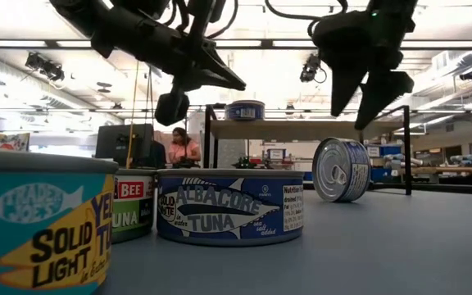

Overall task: Stack canned seafood by type on shelf
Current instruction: Stack the blue tuna can on top of the blue tuna can on the shelf

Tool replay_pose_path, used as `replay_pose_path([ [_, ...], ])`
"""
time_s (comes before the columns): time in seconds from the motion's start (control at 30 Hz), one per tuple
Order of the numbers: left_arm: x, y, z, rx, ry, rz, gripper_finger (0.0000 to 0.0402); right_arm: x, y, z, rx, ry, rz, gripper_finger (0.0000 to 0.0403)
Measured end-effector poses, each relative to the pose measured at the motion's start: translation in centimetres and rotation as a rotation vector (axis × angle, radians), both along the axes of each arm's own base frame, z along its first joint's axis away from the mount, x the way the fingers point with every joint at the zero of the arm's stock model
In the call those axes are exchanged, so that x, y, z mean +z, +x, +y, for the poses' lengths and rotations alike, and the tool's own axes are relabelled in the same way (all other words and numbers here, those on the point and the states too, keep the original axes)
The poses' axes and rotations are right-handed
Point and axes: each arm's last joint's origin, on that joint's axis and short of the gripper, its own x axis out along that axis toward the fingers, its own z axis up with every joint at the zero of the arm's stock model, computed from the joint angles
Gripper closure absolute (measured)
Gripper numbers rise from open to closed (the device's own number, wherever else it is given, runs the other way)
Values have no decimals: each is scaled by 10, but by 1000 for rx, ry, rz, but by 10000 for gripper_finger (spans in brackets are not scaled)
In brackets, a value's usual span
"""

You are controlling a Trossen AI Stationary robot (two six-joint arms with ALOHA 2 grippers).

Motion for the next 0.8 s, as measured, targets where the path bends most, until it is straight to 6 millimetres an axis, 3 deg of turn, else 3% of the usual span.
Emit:
replay_pose_path([
  [0.2, 0, 0, 0, -4, 3, -5, 396, -2, 5, -8, -101, 15, -27, 65],
  [0.53, 1, 0, 0, -15, -1, -11, 395, -46, 25, -4, -95, 32, 109, 69],
  [0.67, 1, 0, 0, -15, -1, -11, 395, -52, 29, -4, -107, 81, 126, 86],
  [0.8, 1, 0, 0, -24, 21, -11, 395, -47, 28, -6, -108, 98, 106, 132],
])
